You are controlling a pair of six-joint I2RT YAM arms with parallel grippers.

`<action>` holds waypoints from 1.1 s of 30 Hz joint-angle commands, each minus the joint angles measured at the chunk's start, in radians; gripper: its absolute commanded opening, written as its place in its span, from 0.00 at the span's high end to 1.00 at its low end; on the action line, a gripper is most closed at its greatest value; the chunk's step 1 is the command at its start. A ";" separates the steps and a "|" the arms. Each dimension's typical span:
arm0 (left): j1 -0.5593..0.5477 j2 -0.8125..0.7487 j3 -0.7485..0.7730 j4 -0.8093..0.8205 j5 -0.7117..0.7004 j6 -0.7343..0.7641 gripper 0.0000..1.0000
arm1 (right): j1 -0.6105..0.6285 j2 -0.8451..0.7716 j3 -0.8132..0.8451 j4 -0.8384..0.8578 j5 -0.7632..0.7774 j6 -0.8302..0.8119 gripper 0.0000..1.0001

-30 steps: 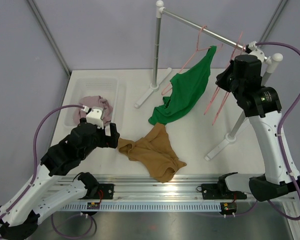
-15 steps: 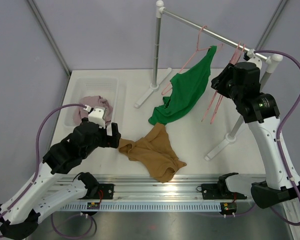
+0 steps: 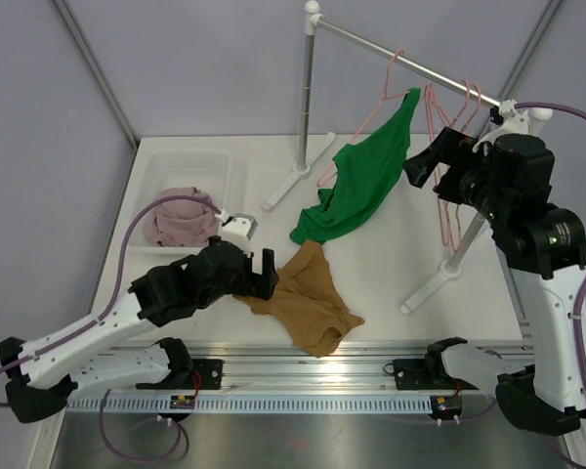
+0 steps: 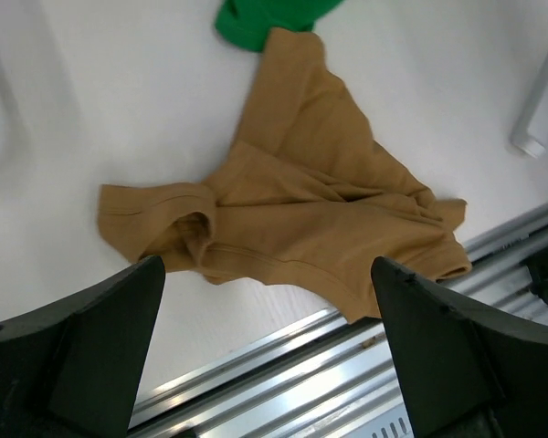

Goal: Remove the tank top from the hanger

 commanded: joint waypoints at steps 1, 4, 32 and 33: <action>-0.118 0.108 -0.007 0.153 -0.057 -0.074 0.01 | -0.005 -0.065 0.055 -0.107 -0.161 -0.127 0.01; -0.218 0.224 -0.004 0.233 -0.074 -0.093 0.01 | -0.003 -0.115 0.027 -0.140 -0.253 -0.158 0.01; -0.272 0.722 0.016 0.344 -0.194 -0.232 1.00 | -0.003 -0.471 -0.180 -0.108 -0.529 -0.256 0.00; -0.266 0.696 0.021 0.313 -0.238 -0.236 1.00 | -0.005 -0.473 -0.179 -0.108 -0.526 -0.258 0.01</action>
